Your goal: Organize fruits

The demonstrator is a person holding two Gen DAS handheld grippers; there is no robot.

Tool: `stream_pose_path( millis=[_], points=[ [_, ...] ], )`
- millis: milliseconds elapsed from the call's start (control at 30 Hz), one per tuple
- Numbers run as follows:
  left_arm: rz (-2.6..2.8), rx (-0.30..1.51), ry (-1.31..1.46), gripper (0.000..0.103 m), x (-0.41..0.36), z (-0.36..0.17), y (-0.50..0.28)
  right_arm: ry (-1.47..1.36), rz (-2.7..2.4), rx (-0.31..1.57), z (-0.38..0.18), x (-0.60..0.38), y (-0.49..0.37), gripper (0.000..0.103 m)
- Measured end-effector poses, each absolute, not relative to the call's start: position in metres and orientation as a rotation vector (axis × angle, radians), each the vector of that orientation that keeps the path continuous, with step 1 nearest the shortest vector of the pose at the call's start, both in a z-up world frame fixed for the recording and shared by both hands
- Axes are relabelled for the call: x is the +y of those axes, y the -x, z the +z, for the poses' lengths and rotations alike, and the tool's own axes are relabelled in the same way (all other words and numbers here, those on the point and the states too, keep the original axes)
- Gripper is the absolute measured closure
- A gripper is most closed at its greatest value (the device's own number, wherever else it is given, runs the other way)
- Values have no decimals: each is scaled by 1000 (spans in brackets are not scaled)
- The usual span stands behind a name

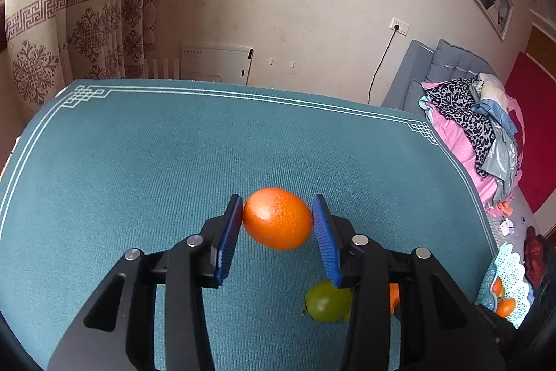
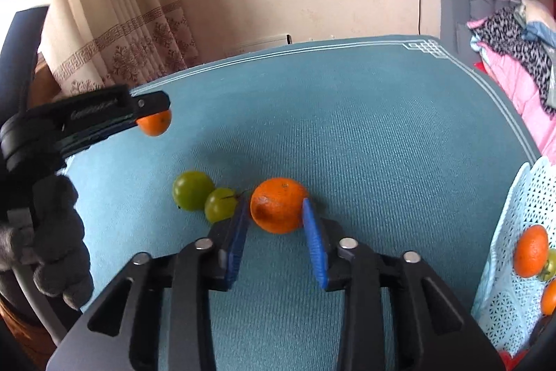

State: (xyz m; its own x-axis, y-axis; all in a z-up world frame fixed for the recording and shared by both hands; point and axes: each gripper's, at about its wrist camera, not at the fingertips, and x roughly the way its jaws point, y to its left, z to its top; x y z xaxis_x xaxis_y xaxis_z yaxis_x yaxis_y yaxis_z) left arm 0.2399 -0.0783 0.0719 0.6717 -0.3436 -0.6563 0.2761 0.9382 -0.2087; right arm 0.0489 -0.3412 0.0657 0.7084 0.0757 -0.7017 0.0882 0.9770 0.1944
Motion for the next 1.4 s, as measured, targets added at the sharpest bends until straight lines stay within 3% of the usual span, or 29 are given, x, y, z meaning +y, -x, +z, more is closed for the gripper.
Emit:
stream_pose_path(
  millis=[67, 467, 867, 1400],
  points=[
    [-356, 754, 91, 60, -79, 73, -239, -245, -4, 791, 63, -343, -52, 62],
    [-369, 740, 91, 60, -80, 77, -236, -231, 18, 805, 58, -333, -51, 64],
    [-415, 686, 87, 60, -86, 95, -217, -181, 15, 690, 102, -316, -8, 64],
    [-535, 583, 52, 60, -113, 134, -161, -248, -127, 605, 136, -366, 59, 64]
  ],
)
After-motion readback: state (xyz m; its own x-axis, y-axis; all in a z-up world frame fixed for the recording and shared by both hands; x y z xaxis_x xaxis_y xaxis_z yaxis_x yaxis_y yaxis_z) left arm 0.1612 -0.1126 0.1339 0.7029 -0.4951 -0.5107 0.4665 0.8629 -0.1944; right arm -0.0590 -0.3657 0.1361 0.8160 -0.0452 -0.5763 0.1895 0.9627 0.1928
